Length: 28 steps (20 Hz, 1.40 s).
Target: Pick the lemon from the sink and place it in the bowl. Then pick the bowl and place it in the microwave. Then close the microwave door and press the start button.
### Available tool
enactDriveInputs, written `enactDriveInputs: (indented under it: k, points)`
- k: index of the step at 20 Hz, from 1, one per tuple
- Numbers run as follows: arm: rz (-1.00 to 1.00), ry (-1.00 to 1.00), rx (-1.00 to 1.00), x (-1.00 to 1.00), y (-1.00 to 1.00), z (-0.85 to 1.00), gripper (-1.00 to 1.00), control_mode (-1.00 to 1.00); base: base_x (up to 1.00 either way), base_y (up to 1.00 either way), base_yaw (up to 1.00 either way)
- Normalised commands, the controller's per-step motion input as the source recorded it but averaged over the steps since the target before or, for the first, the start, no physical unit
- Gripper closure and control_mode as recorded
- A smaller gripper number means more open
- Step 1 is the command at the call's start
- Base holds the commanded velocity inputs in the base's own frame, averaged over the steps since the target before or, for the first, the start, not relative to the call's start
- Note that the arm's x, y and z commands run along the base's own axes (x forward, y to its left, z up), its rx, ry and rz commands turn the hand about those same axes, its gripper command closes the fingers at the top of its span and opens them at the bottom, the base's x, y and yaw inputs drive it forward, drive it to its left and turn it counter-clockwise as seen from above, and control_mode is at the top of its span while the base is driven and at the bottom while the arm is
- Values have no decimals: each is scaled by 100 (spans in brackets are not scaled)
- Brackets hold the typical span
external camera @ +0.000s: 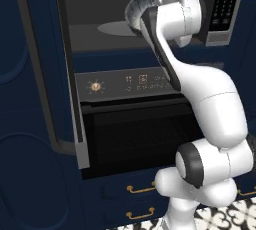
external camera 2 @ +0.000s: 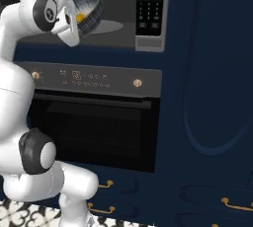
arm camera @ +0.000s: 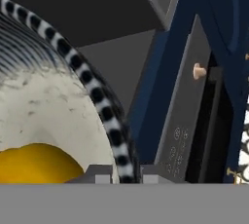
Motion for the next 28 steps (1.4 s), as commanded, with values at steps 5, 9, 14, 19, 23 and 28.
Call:
enactDriveInputs:
  k: [5,9,14,19,23,28]
  points:
    - [8,-2,-6,81,0,0,100,-100,0,0,0]
    - [1,-2,-3,25,0,7,-100,-100,0,0,0]
    - [0,-1,-1,22,0,6,-100,-100,0,0,0]
    - [0,-7,0,45,-1,17,-100,-100,0,0,0]
    - [0,-8,0,73,-1,14,-100,-100,0,0,0]
    - [0,-19,-1,-31,11,31,-100,-100,0,0,0]
